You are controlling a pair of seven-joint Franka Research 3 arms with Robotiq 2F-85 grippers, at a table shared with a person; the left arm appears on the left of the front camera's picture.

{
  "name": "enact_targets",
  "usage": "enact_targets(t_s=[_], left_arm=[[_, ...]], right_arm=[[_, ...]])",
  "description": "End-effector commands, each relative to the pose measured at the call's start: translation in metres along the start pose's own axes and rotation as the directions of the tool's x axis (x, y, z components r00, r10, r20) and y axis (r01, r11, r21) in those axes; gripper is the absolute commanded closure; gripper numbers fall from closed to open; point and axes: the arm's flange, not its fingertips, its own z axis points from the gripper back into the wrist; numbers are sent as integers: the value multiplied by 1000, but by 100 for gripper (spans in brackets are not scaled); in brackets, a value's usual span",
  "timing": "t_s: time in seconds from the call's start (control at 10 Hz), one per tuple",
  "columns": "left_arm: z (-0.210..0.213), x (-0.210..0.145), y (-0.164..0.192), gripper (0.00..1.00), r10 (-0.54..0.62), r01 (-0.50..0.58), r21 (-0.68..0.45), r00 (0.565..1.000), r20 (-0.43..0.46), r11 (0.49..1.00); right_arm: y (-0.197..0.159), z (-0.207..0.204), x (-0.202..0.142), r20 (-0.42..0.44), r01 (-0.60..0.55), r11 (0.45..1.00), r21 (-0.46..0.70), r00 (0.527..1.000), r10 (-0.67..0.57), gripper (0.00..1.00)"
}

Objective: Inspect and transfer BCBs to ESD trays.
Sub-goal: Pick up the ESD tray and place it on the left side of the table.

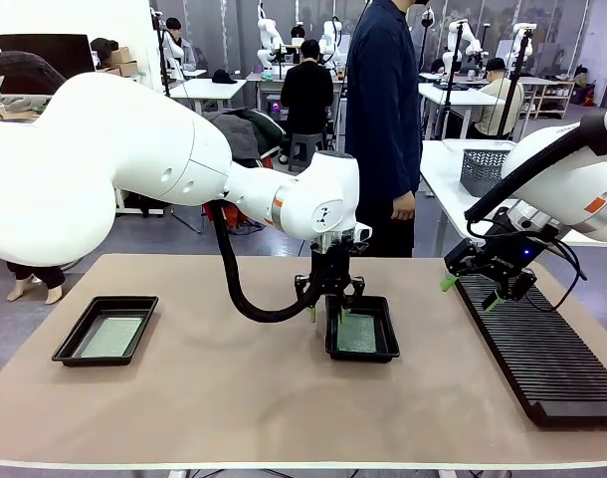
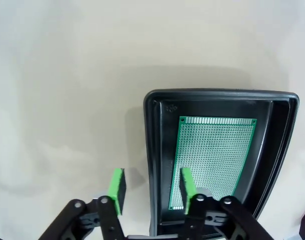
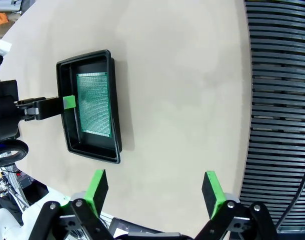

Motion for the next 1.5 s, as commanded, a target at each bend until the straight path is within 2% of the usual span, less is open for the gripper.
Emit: enact_targets(t_s=[0.0, 0.1, 0.4, 0.5, 0.6, 0.7, 1.1, 1.4], left_arm=[[0, 0, 1, 56, 4, -5, 30, 999, 35, 1000], [1, 0, 2, 60, 2, -3, 27, 999, 35, 1000], [-1, 0, 3, 83, 3, -3, 23, 999, 33, 1000], [-1, 0, 3, 87, 3, -4, 18, 999, 35, 1000], [-3, 1, 3, 97, 4, -4, 14, 999, 37, 1000], [-3, 1, 3, 100, 6, -6, 10, 999, 34, 1000], [-2, 2, 7, 100, 30, -30, -10, 999, 13, 999], [0, 2, 0, 100, 2, -1, -9, 1000, 13, 1000]], right_arm=[[1, 1, 1, -1, 15, 1000, -23, 1000, -15, 0], [1, 1, 1, -1, 15, 1000, -23, 1000, -15, 0], [1, 1, 1, -1, 15, 1000, -23, 1000, -15, 0], [1, 1, 1, -1, 15, 1000, -23, 1000, -15, 0], [1, 1, 1, -1, 15, 1000, -23, 1000, -15, 0], [1, 1, 1, -1, 15, 1000, -23, 1000, -15, 0], [1, 1, 1, -1, 15, 1000, -23, 1000, -15, 0], [1, 1, 1, -1, 15, 1000, -23, 1000, -15, 0]])
